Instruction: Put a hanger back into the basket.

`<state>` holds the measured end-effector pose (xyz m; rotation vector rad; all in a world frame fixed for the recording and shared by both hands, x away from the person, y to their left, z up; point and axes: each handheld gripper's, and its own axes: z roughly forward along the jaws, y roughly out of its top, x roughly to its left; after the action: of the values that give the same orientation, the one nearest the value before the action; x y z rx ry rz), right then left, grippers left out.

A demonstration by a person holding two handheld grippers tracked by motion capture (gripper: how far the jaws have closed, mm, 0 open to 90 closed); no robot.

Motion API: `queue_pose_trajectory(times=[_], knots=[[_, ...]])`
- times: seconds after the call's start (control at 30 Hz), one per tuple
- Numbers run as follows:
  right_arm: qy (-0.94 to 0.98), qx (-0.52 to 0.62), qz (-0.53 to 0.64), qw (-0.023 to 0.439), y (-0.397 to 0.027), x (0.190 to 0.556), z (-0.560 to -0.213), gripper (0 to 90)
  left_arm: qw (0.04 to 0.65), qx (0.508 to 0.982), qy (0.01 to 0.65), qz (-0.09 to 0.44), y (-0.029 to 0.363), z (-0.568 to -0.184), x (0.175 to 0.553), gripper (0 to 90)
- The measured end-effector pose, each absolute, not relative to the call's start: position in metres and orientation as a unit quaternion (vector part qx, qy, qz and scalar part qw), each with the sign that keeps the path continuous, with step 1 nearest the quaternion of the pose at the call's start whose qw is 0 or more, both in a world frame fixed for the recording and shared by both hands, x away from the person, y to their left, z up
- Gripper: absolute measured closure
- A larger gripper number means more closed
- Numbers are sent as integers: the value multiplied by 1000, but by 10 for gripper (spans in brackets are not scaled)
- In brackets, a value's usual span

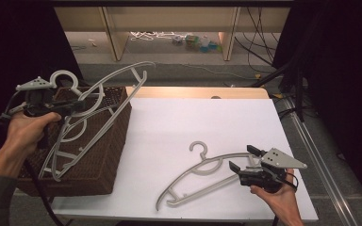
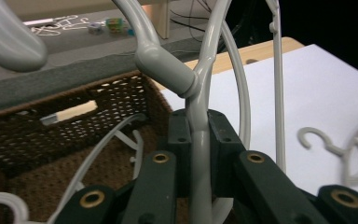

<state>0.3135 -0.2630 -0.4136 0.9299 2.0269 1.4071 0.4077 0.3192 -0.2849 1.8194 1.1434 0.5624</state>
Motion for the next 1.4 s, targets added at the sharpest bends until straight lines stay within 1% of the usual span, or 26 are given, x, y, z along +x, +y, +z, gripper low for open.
queue_pose_trajectory(times=[0.07, 0.1, 0.27, 0.33, 0.43, 0.53, 0.57, 1.0, 1.2, 1.23, 1.4], knots=[[746, 344, 516, 243, -262, 313, -414, 166, 439, 733, 465, 232, 324, -285, 411, 813], [745, 340, 517, 249, -263, 313, -414, 166, 438, 732, 466, 235, 326, -286, 412, 813], [745, 340, 517, 248, -263, 314, -414, 166, 435, 730, 464, 249, 340, -289, 418, 813], [746, 340, 516, 249, -263, 314, -414, 166, 423, 732, 468, 258, 347, -292, 422, 813], [745, 344, 522, 233, -261, 314, -416, 166, 413, 728, 478, 267, 358, -298, 427, 813], [745, 340, 517, 249, -262, 315, -416, 166, 406, 726, 486, 269, 368, -305, 430, 813], [747, 340, 516, 246, -262, 315, -416, 166, 402, 726, 486, 273, 370, -307, 430, 813], [748, 339, 516, 242, -261, 315, -416, 166, 373, 723, 506, 286, 394, -333, 434, 813], [749, 338, 515, 242, -262, 315, -417, 166, 365, 726, 510, 281, 397, -344, 432, 813], [750, 343, 514, 234, -261, 314, -417, 166, 364, 726, 510, 283, 398, -346, 432, 812], [752, 340, 510, 241, -262, 314, -416, 166, 363, 726, 517, 272, 403, -358, 426, 812]])
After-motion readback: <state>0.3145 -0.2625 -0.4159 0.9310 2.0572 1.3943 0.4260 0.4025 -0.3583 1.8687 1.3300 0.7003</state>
